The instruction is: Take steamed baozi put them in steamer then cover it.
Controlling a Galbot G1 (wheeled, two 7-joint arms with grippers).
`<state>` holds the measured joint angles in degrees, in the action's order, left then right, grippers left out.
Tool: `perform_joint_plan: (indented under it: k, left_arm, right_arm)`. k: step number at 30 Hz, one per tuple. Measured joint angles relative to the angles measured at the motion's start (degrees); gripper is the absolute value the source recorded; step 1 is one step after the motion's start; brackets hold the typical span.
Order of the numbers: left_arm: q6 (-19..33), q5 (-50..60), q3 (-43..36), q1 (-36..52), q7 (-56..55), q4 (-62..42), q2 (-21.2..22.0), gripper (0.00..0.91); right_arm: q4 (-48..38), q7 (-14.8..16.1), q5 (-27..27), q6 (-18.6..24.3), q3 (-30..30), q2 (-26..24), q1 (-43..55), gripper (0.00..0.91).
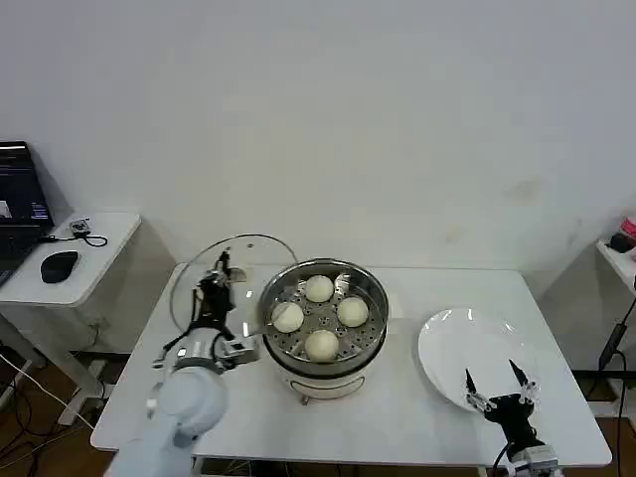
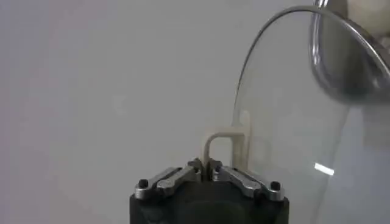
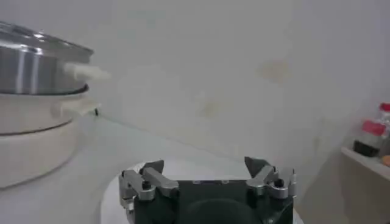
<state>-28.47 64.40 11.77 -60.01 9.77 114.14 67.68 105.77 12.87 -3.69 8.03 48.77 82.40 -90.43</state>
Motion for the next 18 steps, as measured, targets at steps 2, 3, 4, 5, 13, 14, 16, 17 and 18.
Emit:
perform_joint_plan:
  k: [2,3,4,5,13,14,16,17,18]
  left_arm:
    - [-0.6,2.1,-1.7,0.5,1.3,0.0,1.7,0.0]
    - [-0.8,3.2,-2.4,0.7,1.8,0.0,2.5,0.0]
    - [-1.0,4.3,-3.1,0.8,2.3,0.0,3.4,0.0]
    - [-1.0,5.7,-3.8,0.9,2.9,-0.1,4.3,0.0]
    - [0.1,16.7,-8.7,0.3,5.3,-1.6,11.7,0.0]
    - [0.4,18.0,-9.1,0.3,5.4,-1.9,12.5,0.0]
    - [0.9,20.6,-9.8,0.3,5.7,-2.6,14.1,0.0]
    - [1.1,21.7,-10.1,0.4,5.8,-2.9,14.8,0.0]
    - [1.2,22.8,-10.4,0.5,5.9,-3.2,15.5,0.0]
  right_arm:
    - [-0.3,0.0,-0.3,0.0,-0.3,0.0,0.2,0.907]
    - [-0.4,0.0,-0.4,-0.1,-0.5,0.1,0.3,0.907]
    - [-0.6,0.0,-0.6,-0.1,-0.8,0.1,0.5,0.907]
    - [-0.8,0.0,-0.8,-0.1,-1.0,0.2,0.6,0.907]
    - [-1.9,0.1,-2.2,-0.1,-2.2,0.7,1.1,0.907]
    - [-2.0,0.2,-2.3,-0.1,-2.4,0.8,1.1,0.907]
    - [-2.2,0.2,-2.6,-0.1,-2.7,0.9,1.1,0.907]
    - [-2.3,0.2,-2.7,-0.1,-2.9,0.9,1.1,0.907]
    - [-2.4,0.2,-2.9,-0.1,-3.0,1.0,1.1,0.907]
